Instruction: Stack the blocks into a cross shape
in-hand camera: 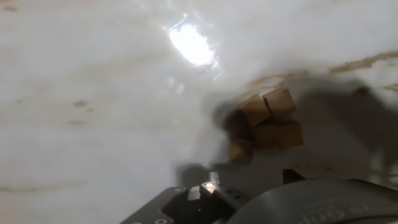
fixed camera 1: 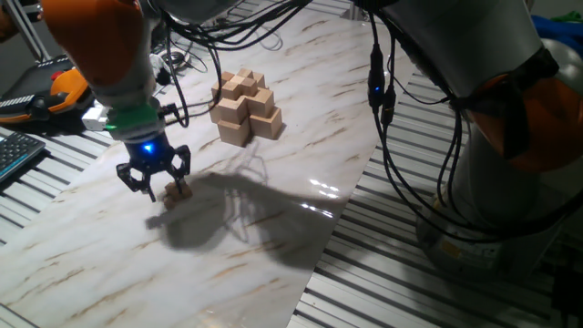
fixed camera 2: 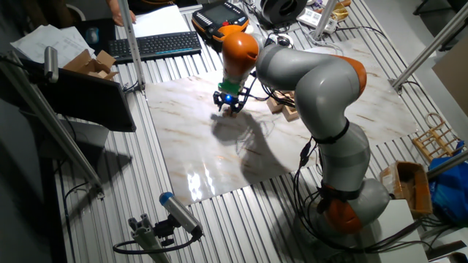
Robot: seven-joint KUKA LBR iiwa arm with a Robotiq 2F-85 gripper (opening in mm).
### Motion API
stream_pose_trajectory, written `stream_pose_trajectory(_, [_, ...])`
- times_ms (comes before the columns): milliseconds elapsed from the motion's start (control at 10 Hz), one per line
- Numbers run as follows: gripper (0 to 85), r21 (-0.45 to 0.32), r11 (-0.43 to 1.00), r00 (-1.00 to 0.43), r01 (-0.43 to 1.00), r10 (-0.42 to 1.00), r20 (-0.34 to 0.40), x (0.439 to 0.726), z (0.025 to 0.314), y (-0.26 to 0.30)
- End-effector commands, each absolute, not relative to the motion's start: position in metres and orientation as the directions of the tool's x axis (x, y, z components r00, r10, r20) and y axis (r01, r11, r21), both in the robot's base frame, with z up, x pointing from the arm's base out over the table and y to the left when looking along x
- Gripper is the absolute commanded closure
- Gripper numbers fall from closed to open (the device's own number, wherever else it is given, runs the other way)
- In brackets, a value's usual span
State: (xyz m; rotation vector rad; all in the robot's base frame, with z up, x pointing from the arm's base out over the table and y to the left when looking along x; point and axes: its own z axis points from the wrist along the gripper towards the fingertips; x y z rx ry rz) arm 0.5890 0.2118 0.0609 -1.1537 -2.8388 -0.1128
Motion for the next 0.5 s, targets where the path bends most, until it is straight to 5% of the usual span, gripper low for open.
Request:
stream_pose_trajectory(0, [34.0,0.048,0.685,-0.686,0.727,0.721,0.091,0.590,0.057,0.212])
stream_pose_trajectory(400, [34.0,0.068,0.674,-0.678,0.735,0.732,0.071,0.597,0.041,0.212])
